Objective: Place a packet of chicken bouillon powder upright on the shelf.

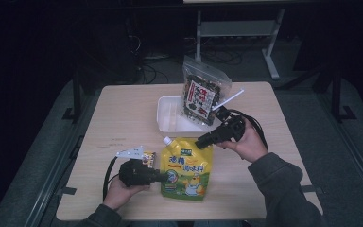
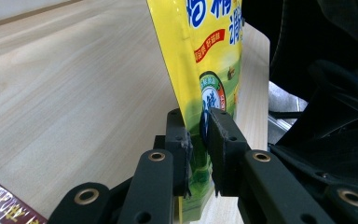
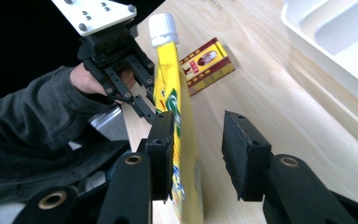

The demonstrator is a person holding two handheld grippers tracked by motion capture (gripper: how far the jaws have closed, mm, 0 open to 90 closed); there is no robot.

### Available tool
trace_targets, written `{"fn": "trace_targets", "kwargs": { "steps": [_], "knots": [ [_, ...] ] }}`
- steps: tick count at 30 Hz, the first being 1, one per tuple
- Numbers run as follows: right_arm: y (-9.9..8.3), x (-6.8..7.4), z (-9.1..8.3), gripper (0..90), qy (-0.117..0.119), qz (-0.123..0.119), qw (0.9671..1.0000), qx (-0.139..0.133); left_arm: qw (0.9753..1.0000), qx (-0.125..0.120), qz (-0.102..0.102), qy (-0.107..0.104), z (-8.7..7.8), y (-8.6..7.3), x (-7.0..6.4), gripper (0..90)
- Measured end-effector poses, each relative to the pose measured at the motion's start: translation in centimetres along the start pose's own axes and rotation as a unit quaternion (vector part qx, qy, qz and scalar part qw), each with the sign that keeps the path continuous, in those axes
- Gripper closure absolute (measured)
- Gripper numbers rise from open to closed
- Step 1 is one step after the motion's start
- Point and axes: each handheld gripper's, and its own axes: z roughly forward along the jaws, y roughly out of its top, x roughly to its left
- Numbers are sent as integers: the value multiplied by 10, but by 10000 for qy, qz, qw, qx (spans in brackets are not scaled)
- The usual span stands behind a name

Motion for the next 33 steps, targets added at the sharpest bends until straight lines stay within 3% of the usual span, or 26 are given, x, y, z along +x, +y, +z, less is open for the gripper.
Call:
{"fn": "trace_targets", "kwargs": {
  "steps": [6,13,17,21,23,27,33],
  "knots": [
    [19,5,8,684,41,-153,9990,423,9999,24,126,12,0,3,-5,786],
    [28,10,18,823,179,-136,9958,888,9998,29,186,38,0,4,-6,785],
    [28,10,17,853,254,-77,9954,924,9998,18,190,64,0,4,-6,773],
    [27,12,15,882,314,-41,9949,956,9991,134,333,226,1,6,-11,707],
    [25,16,14,886,346,-47,9945,985,9989,130,311,332,0,6,-11,631],
    [24,22,12,891,404,6,9950,918,9982,-10,225,564,-7,6,-9,483],
    [23,28,9,893,576,186,9958,691,9963,-174,191,814,-19,6,-8,416]
  ]
}}
